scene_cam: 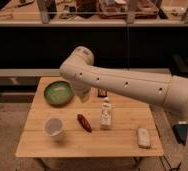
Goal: Move the arm in a circular motion
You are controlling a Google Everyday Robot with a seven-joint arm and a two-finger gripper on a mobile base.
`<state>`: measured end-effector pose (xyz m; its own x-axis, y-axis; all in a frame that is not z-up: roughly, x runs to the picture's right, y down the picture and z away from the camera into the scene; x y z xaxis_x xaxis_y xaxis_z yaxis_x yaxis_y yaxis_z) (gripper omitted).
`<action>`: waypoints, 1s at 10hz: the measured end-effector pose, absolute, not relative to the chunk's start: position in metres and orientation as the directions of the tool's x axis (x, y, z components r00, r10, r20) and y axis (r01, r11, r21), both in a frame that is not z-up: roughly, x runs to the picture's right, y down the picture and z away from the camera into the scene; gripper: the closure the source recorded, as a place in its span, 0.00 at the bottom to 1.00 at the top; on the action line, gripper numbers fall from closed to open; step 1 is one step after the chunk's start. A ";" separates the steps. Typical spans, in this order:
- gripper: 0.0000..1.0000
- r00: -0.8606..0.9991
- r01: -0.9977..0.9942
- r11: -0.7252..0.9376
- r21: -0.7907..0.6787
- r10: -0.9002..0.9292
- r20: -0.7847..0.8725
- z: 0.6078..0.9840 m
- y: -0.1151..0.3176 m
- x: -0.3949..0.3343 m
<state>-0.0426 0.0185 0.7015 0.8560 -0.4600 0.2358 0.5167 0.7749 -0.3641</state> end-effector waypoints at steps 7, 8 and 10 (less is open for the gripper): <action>0.59 0.907 0.420 0.793 -0.441 -0.360 0.218 0.719 -0.013 -0.033; 0.59 0.912 0.410 0.794 -0.448 -0.350 0.214 0.716 -0.010 -0.031; 0.59 0.923 0.385 0.806 -0.449 -0.332 0.194 0.722 -0.008 -0.010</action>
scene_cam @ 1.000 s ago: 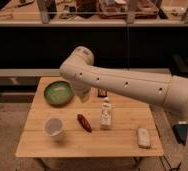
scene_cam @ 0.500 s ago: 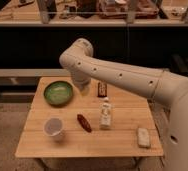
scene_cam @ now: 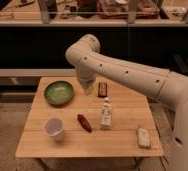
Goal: Move the arm in a circular motion
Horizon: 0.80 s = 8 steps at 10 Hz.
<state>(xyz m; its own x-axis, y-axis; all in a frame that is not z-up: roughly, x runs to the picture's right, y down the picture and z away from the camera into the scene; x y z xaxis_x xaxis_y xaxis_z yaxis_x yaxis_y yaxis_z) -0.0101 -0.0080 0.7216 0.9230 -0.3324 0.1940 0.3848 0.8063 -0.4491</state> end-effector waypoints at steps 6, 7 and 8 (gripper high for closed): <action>0.59 0.953 0.304 0.831 -0.467 -0.270 0.140 0.755 -0.045 0.033; 0.59 0.960 0.281 0.843 -0.459 -0.252 0.125 0.752 -0.044 0.039; 0.59 0.959 0.283 0.846 -0.453 -0.254 0.127 0.748 -0.041 0.049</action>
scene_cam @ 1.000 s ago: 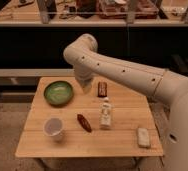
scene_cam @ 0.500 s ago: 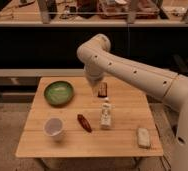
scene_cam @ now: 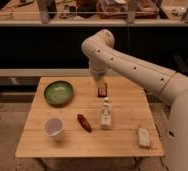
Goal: Move the arm in a circular motion
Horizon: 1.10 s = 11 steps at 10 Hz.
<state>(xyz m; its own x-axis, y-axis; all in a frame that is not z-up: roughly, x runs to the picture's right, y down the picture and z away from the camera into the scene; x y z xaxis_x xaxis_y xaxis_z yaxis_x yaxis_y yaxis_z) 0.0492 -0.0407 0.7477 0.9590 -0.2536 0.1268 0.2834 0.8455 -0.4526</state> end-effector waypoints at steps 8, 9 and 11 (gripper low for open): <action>0.59 0.966 0.258 0.851 -0.458 -0.224 0.129 0.731 -0.019 0.143; 0.59 0.969 0.246 0.851 -0.465 -0.222 0.107 0.719 -0.013 0.152; 0.59 0.968 0.249 0.844 -0.475 -0.231 0.096 0.698 -0.008 0.168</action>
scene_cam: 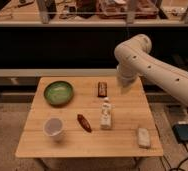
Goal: Move the arm in a circular motion
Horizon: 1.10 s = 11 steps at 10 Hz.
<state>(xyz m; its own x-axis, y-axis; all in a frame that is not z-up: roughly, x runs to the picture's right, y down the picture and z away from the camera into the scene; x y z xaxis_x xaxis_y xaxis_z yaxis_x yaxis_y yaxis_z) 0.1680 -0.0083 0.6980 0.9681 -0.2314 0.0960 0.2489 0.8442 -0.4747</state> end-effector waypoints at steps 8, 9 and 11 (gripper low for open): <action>0.59 0.975 0.216 0.859 -0.464 -0.162 0.153 0.661 0.060 0.164; 0.59 0.968 0.247 0.851 -0.464 -0.194 0.161 0.659 0.063 0.158; 0.59 0.957 0.288 0.828 -0.481 -0.227 0.182 0.656 0.069 0.139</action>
<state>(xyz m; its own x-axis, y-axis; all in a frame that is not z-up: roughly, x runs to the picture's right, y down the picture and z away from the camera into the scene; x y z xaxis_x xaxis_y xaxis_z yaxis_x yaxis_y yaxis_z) 0.1395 0.0690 0.6561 0.9567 -0.2267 0.1824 0.2879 0.8280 -0.4811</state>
